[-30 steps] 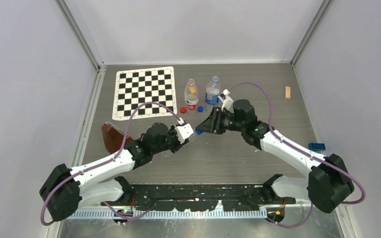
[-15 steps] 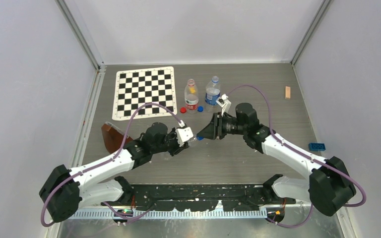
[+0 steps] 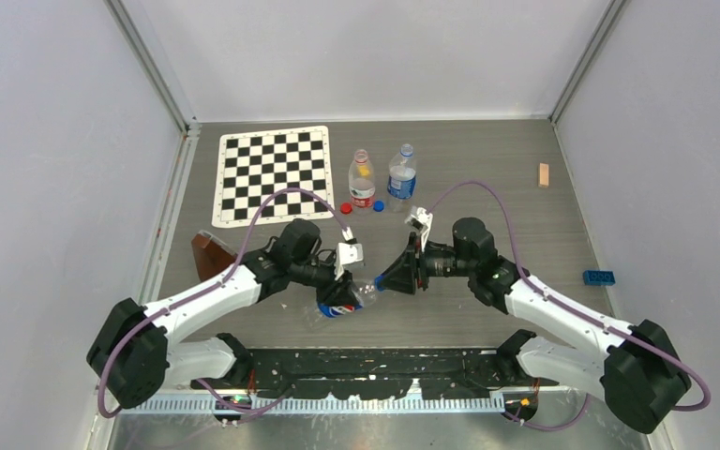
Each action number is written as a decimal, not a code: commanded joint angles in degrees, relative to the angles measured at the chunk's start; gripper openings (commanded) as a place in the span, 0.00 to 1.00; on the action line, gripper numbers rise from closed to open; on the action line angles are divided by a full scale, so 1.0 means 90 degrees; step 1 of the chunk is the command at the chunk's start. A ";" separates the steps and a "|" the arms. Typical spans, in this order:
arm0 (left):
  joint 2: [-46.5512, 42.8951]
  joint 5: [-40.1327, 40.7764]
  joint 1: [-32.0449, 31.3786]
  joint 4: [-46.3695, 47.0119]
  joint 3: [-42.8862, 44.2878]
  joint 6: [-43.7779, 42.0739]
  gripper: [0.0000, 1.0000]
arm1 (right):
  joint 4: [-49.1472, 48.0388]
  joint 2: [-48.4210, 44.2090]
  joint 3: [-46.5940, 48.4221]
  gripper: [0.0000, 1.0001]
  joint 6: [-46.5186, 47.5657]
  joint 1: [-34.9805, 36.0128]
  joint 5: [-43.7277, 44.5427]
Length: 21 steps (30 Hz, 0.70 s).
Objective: Unscrew the bottle caps
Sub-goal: Unscrew the bottle cap from the plastic bottle.
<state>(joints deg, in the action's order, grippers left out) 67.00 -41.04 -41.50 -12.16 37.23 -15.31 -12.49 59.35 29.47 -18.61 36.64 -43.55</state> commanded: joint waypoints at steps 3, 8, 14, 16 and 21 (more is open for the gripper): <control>-0.0006 -0.0809 -0.0018 0.0319 0.0485 0.0038 0.00 | -0.0293 -0.0423 -0.0234 0.01 0.0831 0.0274 0.0113; -0.0059 0.0141 -0.0022 0.0507 0.0343 0.0146 0.00 | -0.0292 -0.0660 -0.0234 0.38 0.0652 0.0274 0.1278; -0.0229 0.1848 -0.0018 0.1228 -0.0065 0.0247 0.00 | 0.0288 -0.0814 0.0293 0.66 -0.0500 0.0274 0.2757; -0.0378 0.2281 -0.0023 0.1712 -0.0306 0.0296 0.00 | 0.0663 -0.0772 0.0671 0.68 -0.0784 0.0269 0.2983; -0.0854 0.3023 -0.0231 0.2726 -0.0937 0.0216 0.00 | 0.1240 -0.0489 0.1185 0.69 -0.1392 0.0257 0.2930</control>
<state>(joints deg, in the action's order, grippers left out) 63.05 -21.91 -41.91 0.99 32.12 -13.28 -4.56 53.60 34.83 -24.73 38.87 -20.43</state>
